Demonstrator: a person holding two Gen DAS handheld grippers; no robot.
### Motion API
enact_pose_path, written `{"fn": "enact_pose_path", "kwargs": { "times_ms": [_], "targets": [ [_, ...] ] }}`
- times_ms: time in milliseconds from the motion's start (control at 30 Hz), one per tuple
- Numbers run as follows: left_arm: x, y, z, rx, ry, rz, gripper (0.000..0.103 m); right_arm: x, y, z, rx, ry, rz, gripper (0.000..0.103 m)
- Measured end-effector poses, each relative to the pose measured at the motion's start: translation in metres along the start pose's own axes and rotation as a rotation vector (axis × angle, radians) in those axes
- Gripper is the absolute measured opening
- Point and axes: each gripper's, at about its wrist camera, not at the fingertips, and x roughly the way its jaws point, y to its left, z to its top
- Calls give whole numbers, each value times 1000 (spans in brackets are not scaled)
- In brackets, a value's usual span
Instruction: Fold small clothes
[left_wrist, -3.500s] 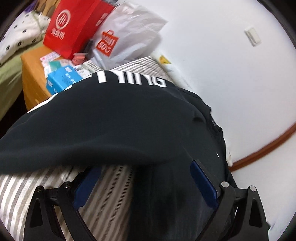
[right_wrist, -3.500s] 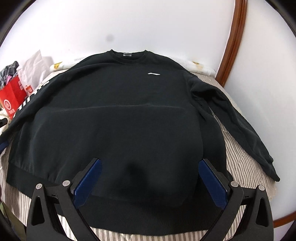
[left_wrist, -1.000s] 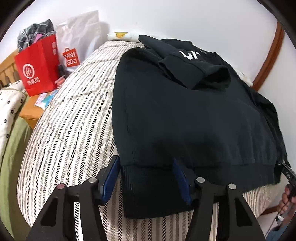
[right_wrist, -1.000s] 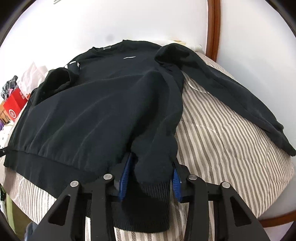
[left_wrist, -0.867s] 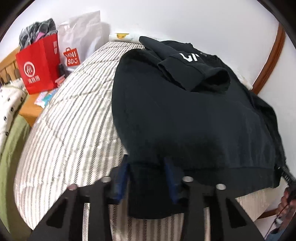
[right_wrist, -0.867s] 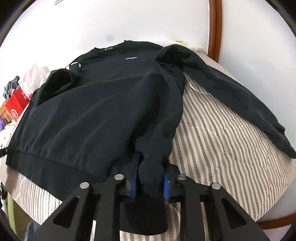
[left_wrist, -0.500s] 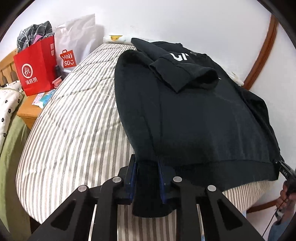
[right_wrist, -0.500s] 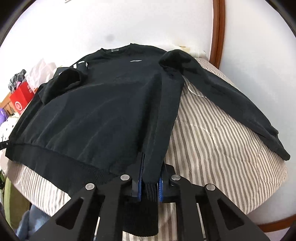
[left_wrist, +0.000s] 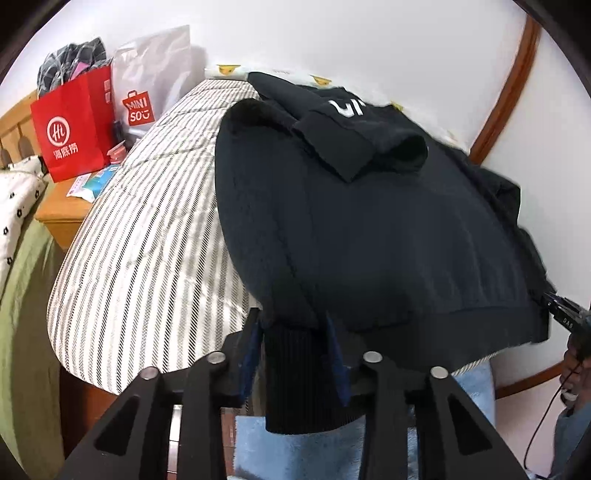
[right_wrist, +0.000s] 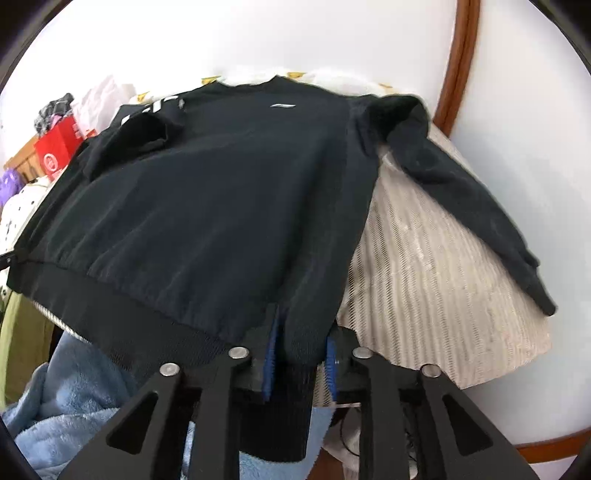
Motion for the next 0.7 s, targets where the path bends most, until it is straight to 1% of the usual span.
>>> {"fn": "enact_pose_path", "kwargs": {
  "times_ms": [67, 100, 133, 167, 200, 267, 300, 333, 367, 400, 467, 533, 633, 700],
  "targets": [
    [-5, 2, 6, -8, -27, 30, 37, -11, 1, 11, -21, -53, -65, 32],
    [-8, 5, 12, -5, -43, 44, 40, -19, 6, 19, -44, -85, -96, 41],
    [-8, 6, 15, -6, -50, 47, 43, -25, 11, 27, -63, -111, -107, 47],
    [-8, 10, 23, -15, -62, 56, 50, -30, 18, 37, -82, -144, -105, 51],
    [-7, 14, 30, -23, -73, 67, 53, -32, 31, 53, -107, -179, -87, 52],
    [-4, 20, 42, -29, -84, 84, 53, -30, 53, 74, -146, -202, -52, 53],
    [-1, 23, 51, -32, -82, 97, 53, -25, 75, 91, -184, -222, -16, 54],
    [0, 24, 55, -36, -81, 103, 53, -22, 88, 99, -206, -234, 4, 56],
    [3, 29, 63, -48, -80, 107, 53, -13, 114, 114, -253, -250, 28, 58],
    [6, 32, 68, -57, -77, 104, 53, -6, 130, 124, -286, -257, 35, 59],
    [12, 37, 79, -60, -69, 99, 53, 17, 171, 146, -366, -267, 32, 60],
    [19, 39, 87, -43, -62, 126, 54, 41, 201, 164, -425, -248, 20, 60],
    [29, 44, 95, -21, -47, 163, 55, 72, 229, 176, -492, -219, -12, 60],
    [40, 47, 104, -11, -38, 157, 55, 95, 244, 188, -538, -201, -33, 60]
  ]
}}
